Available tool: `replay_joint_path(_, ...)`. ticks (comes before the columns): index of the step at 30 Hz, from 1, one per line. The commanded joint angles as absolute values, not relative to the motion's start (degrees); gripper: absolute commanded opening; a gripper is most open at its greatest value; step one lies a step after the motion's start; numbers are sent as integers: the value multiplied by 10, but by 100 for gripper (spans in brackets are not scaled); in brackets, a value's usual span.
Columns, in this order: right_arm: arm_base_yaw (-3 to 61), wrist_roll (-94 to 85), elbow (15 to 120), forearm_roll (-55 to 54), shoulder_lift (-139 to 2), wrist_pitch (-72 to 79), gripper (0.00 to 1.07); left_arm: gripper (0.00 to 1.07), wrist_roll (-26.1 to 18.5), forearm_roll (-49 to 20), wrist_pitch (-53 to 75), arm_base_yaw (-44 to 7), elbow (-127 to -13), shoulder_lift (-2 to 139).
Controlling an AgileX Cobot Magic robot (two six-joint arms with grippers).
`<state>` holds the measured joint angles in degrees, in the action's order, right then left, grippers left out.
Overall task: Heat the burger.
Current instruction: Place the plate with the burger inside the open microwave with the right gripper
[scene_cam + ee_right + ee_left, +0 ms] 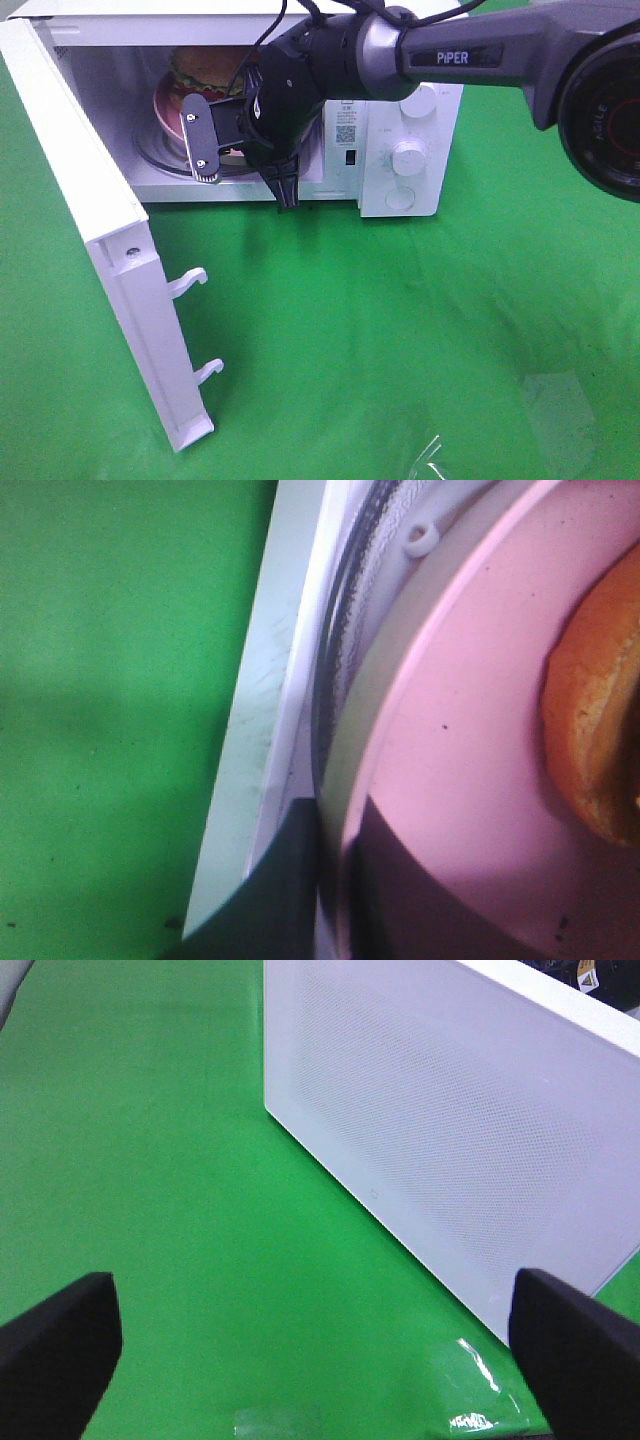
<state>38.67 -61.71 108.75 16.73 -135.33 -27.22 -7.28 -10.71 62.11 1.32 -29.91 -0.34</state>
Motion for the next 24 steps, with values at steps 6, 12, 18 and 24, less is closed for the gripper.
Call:
replay_joint_path(6,386,-616,1099,182,-1344,-222,3,98,-72,-108,614,10,-297,-12)
replay_joint_path(12,387,-616,1099,182,-1344,-223,7,98,-72,-108,614,10,-297,-12)
replay_joint_path(18,387,-616,1099,182,-1344,-223,11,98,-72,-108,614,10,-297,-12)
replay_joint_path(24,393,-611,1099,178,-1344,-225,27,98,-72,-108,614,10,-297,-12)
